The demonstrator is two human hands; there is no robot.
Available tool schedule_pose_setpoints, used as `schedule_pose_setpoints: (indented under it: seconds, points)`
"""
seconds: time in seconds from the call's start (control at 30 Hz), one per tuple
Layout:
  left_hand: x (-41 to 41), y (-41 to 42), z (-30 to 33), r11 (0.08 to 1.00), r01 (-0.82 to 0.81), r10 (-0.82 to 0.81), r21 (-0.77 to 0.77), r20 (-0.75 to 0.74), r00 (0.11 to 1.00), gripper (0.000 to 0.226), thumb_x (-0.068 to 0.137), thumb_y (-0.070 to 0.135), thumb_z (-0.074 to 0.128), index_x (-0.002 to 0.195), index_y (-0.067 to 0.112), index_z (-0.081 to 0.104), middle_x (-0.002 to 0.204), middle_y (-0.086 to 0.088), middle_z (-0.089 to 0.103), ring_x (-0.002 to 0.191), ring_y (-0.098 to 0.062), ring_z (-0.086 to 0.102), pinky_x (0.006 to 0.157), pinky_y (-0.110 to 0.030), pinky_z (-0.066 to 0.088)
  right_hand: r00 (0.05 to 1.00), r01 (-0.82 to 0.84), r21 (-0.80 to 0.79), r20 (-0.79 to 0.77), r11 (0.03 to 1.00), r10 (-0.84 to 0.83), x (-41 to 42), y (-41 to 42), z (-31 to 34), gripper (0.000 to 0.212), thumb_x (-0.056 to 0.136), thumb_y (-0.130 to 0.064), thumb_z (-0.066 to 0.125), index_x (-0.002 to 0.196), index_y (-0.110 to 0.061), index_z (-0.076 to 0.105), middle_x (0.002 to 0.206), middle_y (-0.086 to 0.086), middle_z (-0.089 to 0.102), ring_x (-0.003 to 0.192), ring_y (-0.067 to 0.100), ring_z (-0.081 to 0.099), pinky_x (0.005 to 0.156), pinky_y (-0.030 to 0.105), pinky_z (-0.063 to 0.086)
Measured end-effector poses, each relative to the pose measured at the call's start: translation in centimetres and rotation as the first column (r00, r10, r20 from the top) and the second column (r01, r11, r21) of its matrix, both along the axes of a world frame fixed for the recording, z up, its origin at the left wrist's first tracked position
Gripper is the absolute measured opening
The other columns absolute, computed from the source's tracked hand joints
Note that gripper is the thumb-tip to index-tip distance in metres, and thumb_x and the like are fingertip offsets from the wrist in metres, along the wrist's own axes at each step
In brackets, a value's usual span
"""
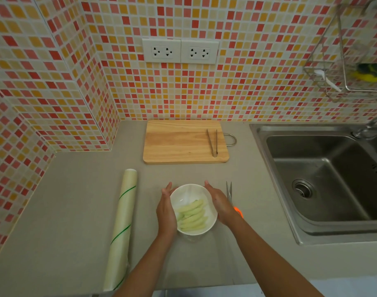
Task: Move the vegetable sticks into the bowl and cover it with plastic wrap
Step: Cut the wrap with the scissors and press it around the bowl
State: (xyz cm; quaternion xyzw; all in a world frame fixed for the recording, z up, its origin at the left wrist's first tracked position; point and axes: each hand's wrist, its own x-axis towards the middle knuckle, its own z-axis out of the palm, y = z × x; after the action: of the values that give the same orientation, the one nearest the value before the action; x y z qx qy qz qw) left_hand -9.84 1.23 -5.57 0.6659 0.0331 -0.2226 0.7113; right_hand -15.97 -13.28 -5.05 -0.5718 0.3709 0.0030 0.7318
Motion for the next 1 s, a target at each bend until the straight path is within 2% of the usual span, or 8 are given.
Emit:
schedule_pose_setpoints:
  seconds: [0.13,0.23,0.37,0.47,0.57,0.73,0.83,1.0]
  points:
    - [1.0,0.0,-0.6,0.997,0.077,-0.078,-0.017,-0.054,0.996,0.051,0.089,0.065,0.026,0.111,0.040,0.064,0.123,0.005,0.064,0.117,-0.016,0.058,0.107,-0.037,0.040,0.999,-0.007,-0.045,-0.051,0.999,0.005,-0.1,0.3,-0.5,0.060,0.094,-0.059,0.034,0.076,-0.018,0.074,0.079,0.005,0.074,0.076,0.019,0.072,0.070,0.031,0.056]
    - [2.6,0.2,-0.9,0.982,0.186,-0.187,-0.027,-0.076,0.979,0.050,0.087,0.070,0.027,0.106,0.044,0.066,0.128,0.002,0.062,0.121,-0.020,0.056,0.109,-0.041,0.039,0.998,-0.046,-0.151,-0.060,0.987,0.037,-0.1,0.7,0.0,0.059,0.097,-0.056,0.028,0.089,-0.016,0.071,0.089,0.004,0.074,0.083,0.016,0.071,0.072,0.028,0.056]
    - [4.3,0.6,-0.1,0.928,0.351,-0.353,0.124,-0.006,0.936,0.067,0.083,0.075,0.018,0.125,0.041,0.058,0.141,0.004,0.051,0.134,-0.020,0.043,0.117,-0.043,0.026,0.999,-0.048,-0.381,0.002,0.923,0.053,0.0,0.6,0.2,0.067,0.101,-0.046,0.026,0.097,0.011,0.062,0.099,0.030,0.064,0.095,0.041,0.061,0.085,0.045,0.049]
    - [4.3,1.0,0.3,0.978,0.180,-0.188,0.110,0.067,0.980,0.052,0.099,0.055,0.020,0.131,0.035,0.056,0.143,0.007,0.049,0.140,-0.008,0.031,0.111,-0.025,0.020,0.998,0.038,-0.386,0.062,0.922,-0.015,0.3,0.3,0.9,0.049,0.100,-0.045,0.034,0.110,-0.010,0.067,0.114,0.010,0.066,0.107,0.023,0.061,0.097,0.040,0.046]
    - [1.8,1.5,0.9,1.000,-0.005,0.005,-0.020,0.041,0.999,0.051,0.094,0.063,0.024,0.124,0.040,0.058,0.125,0.012,0.065,0.118,0.010,0.052,0.095,-0.011,0.035,0.987,-0.045,-0.343,0.132,0.938,0.096,1.1,0.1,1.7,0.041,0.100,-0.040,0.037,0.115,-0.017,0.068,0.120,0.001,0.066,0.113,0.010,0.059,0.100,0.032,0.043]
    - [-1.0,0.6,0.6,0.992,-0.111,0.108,-0.058,-0.056,0.993,0.059,0.092,0.062,0.022,0.136,0.033,0.049,0.130,0.001,0.062,0.124,-0.020,0.054,0.110,-0.043,0.039,0.959,-0.235,-0.263,0.095,0.936,0.267,1.7,0.3,2.0,0.033,0.099,-0.029,0.044,0.116,-0.013,0.068,0.124,0.003,0.066,0.119,0.017,0.057,0.104,0.034,0.040]
    - [-0.1,0.6,0.7,0.992,-0.107,0.100,-0.064,-0.099,0.990,0.052,0.097,0.057,0.021,0.123,0.033,0.059,0.123,-0.002,0.065,0.117,-0.024,0.059,0.107,-0.047,0.041,0.960,-0.239,-0.230,0.087,0.943,0.265,1.9,0.2,1.8,0.033,0.099,-0.025,0.045,0.116,-0.007,0.066,0.121,0.010,0.066,0.114,0.022,0.060,0.099,0.031,0.044]
    - [0.8,0.8,-0.1,0.997,-0.021,0.013,-0.074,-0.109,0.994,0.050,0.095,0.060,0.024,0.109,0.036,0.066,0.119,0.003,0.065,0.114,-0.021,0.060,0.107,-0.046,0.041,0.981,-0.182,-0.171,0.034,0.968,0.190,1.6,0.7,1.3,0.038,0.100,-0.036,0.040,0.105,-0.015,0.071,0.102,0.004,0.071,0.084,0.005,0.069,0.067,0.009,0.050]
